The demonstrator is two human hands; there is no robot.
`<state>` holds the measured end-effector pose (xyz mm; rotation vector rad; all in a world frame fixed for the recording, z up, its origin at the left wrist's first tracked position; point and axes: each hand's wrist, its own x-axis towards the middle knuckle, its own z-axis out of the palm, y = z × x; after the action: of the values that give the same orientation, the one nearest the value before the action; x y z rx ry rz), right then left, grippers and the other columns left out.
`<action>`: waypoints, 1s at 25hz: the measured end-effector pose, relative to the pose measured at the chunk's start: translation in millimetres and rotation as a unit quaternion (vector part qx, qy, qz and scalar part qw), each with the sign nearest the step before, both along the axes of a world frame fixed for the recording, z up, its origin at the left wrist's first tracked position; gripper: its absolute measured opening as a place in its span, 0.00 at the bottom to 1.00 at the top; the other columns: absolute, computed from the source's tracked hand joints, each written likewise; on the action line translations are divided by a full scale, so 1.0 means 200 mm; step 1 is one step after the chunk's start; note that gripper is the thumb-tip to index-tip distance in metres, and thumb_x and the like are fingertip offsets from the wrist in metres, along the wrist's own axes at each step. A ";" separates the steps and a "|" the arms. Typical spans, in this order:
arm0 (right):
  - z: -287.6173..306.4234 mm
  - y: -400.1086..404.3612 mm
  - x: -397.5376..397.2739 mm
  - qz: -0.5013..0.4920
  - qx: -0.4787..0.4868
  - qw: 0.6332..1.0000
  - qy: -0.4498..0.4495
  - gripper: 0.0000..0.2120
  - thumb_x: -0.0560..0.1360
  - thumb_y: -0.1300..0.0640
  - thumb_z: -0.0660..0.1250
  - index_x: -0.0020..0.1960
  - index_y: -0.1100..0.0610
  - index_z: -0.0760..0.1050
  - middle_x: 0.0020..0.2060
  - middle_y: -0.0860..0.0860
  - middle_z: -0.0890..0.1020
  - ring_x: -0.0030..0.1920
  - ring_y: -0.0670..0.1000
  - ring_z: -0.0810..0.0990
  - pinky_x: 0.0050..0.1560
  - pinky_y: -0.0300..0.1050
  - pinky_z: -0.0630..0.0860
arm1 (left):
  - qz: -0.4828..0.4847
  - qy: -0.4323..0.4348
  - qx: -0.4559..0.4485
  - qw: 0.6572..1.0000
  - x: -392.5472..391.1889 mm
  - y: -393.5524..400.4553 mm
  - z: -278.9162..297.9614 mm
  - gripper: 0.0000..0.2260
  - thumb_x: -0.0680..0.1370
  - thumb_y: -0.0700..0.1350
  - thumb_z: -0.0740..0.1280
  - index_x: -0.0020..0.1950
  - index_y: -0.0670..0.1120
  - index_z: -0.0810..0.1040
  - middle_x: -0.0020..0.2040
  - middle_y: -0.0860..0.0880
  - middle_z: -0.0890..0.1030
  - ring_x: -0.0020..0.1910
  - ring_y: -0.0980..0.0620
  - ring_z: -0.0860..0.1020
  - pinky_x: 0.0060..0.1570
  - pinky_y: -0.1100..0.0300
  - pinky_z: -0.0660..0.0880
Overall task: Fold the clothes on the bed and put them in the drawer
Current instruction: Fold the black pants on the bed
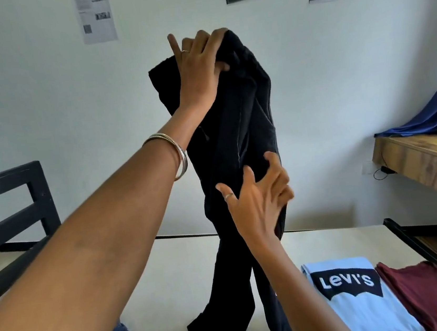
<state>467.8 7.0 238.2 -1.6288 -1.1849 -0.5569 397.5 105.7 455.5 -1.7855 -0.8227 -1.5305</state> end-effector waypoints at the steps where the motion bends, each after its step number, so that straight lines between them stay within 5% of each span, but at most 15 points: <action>1: 0.05 0.02 -0.02 0.040 -0.023 0.998 0.043 0.20 0.69 0.40 0.74 0.43 0.57 0.76 0.61 0.56 0.68 0.60 0.59 0.65 0.55 0.56 0.62 | -0.006 0.003 0.007 1.000 0.00 0.00 0.01 0.21 0.72 0.38 0.69 0.65 0.47 0.76 0.50 0.47 0.78 0.52 0.44 0.75 0.71 0.33 0.50; 4: 0.09 0.03 -0.05 0.320 -0.050 0.914 0.244 0.14 0.72 0.52 0.75 0.40 0.60 0.74 0.41 0.52 0.80 0.44 0.55 0.79 0.43 0.50 0.77 | -0.009 0.005 0.031 0.999 -0.03 0.01 0.04 0.21 0.72 0.38 0.68 0.65 0.48 0.76 0.48 0.47 0.78 0.51 0.45 0.76 0.71 0.34 0.49; 6: 0.02 -0.04 -0.06 0.497 -0.064 0.825 0.260 0.06 0.73 0.59 0.74 0.47 0.57 0.78 0.40 0.49 0.84 0.41 0.52 0.84 0.42 0.48 0.81 | -0.005 -0.011 0.038 0.999 -0.06 0.02 0.07 0.22 0.72 0.36 0.67 0.65 0.48 0.76 0.48 0.47 0.78 0.51 0.45 0.76 0.71 0.34 0.50; 9: -0.19 -0.14 -0.01 0.630 -0.275 0.675 0.269 0.06 0.75 0.66 0.69 0.47 0.58 0.75 0.35 0.46 0.81 0.31 0.51 0.79 0.37 0.47 0.76 | 0.014 -0.041 0.014 0.999 -0.11 0.03 0.07 0.23 0.73 0.35 0.66 0.67 0.48 0.74 0.51 0.48 0.77 0.54 0.46 0.75 0.72 0.34 0.50; 11: -0.27 -0.17 0.11 0.596 -0.292 0.698 0.269 0.05 0.75 0.66 0.68 0.44 0.57 0.76 0.33 0.50 0.78 0.29 0.51 0.75 0.34 0.45 0.73 | 0.019 -0.048 -0.009 0.999 -0.15 0.05 0.04 0.22 0.74 0.36 0.66 0.67 0.48 0.73 0.52 0.48 0.77 0.56 0.46 0.74 0.73 0.35 0.49; 13: -0.27 -0.20 0.23 0.567 -0.161 0.713 0.380 0.08 0.74 0.67 0.65 0.41 0.57 0.79 0.35 0.51 0.82 0.33 0.49 0.79 0.36 0.40 0.75 | 0.016 -0.055 -0.024 0.998 -0.21 0.07 0.03 0.21 0.75 0.38 0.67 0.67 0.48 0.73 0.53 0.47 0.77 0.57 0.45 0.74 0.73 0.36 0.48; 15: -0.26 -0.23 0.36 0.532 -0.044 0.644 0.548 0.12 0.76 0.67 0.61 0.37 0.60 0.78 0.36 0.54 0.84 0.37 0.51 0.81 0.37 0.39 0.77 | 0.010 -0.069 -0.047 0.997 -0.25 0.08 0.05 0.20 0.76 0.40 0.66 0.68 0.48 0.72 0.54 0.47 0.77 0.58 0.45 0.74 0.73 0.37 0.48; 16: -0.27 -0.24 0.41 0.508 -0.042 0.654 0.559 0.14 0.78 0.66 0.61 0.36 0.59 0.77 0.35 0.54 0.83 0.37 0.52 0.81 0.36 0.39 0.77 | 0.008 -0.063 -0.056 0.996 -0.26 0.08 0.05 0.20 0.76 0.40 0.66 0.68 0.48 0.72 0.55 0.47 0.77 0.59 0.45 0.73 0.74 0.38 0.48; 18: -0.30 -0.21 0.49 0.488 -0.111 0.735 0.459 0.10 0.79 0.64 0.64 0.41 0.60 0.79 0.38 0.55 0.84 0.39 0.53 0.81 0.37 0.38 0.76 | -0.010 -0.039 -0.057 0.998 -0.23 0.06 0.06 0.20 0.76 0.41 0.65 0.68 0.47 0.72 0.55 0.46 0.77 0.59 0.45 0.73 0.74 0.40 0.48; 20: -0.29 -0.19 0.52 0.499 -0.142 0.762 0.387 0.03 0.75 0.62 0.71 0.48 0.62 0.79 0.40 0.57 0.84 0.41 0.53 0.82 0.41 0.40 0.77 | -0.043 -0.031 -0.051 0.997 -0.19 0.04 0.05 0.20 0.75 0.40 0.65 0.68 0.46 0.72 0.54 0.45 0.77 0.58 0.45 0.74 0.74 0.41 0.48; 22: -0.28 -0.16 0.54 0.478 -0.109 0.793 0.362 0.09 0.72 0.63 0.75 0.37 0.60 0.76 0.36 0.50 0.79 0.38 0.49 0.79 0.43 0.40 0.75 | -0.059 -0.038 -0.050 0.996 -0.18 0.03 0.06 0.20 0.75 0.40 0.65 0.67 0.45 0.72 0.53 0.46 0.77 0.57 0.46 0.74 0.74 0.41 0.50; 25: -0.30 -0.02 0.61 0.376 0.003 0.835 0.401 0.04 0.75 0.61 0.72 0.42 0.57 0.78 0.55 0.44 0.77 0.54 0.43 0.78 0.53 0.41 0.75 | -0.088 -0.035 -0.043 0.995 -0.17 0.00 0.11 0.20 0.75 0.42 0.65 0.68 0.45 0.72 0.55 0.46 0.77 0.57 0.47 0.74 0.70 0.40 0.60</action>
<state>589.4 2.3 178.7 -1.0445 -1.0265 0.5892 363.1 106.5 476.5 -1.9194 -0.7928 -1.7034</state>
